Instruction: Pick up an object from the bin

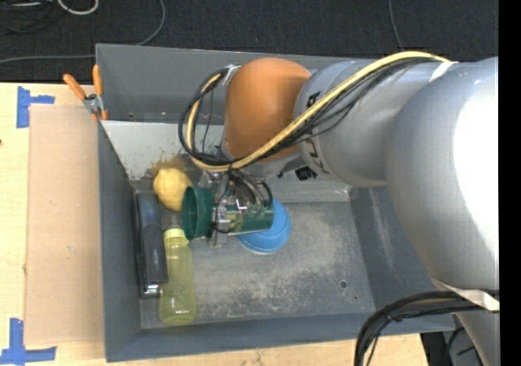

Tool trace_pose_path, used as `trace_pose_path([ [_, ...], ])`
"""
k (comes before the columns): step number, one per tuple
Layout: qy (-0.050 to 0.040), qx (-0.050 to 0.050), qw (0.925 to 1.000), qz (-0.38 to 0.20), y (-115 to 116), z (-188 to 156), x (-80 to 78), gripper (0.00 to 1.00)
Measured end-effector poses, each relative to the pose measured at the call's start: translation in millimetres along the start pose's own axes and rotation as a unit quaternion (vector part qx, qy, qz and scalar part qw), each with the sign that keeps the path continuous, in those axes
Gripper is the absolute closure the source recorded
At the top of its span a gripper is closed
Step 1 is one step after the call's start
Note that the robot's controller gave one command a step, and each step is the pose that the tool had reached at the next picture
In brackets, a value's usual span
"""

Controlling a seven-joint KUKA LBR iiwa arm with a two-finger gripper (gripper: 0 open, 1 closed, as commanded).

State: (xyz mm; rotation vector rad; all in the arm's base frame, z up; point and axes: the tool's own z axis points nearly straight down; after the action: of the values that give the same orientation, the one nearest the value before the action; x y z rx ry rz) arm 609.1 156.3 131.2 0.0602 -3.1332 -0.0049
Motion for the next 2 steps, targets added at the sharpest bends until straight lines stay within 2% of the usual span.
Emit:
trace_pose_path([
  [1, 0.0015, 0.001, 1.0, -0.006, 4, 4, -1.0, 0.0],
  [2, 0.0107, 0.002, 0.9997, 0.022, -14, 66, 82.7, 0.0],
])
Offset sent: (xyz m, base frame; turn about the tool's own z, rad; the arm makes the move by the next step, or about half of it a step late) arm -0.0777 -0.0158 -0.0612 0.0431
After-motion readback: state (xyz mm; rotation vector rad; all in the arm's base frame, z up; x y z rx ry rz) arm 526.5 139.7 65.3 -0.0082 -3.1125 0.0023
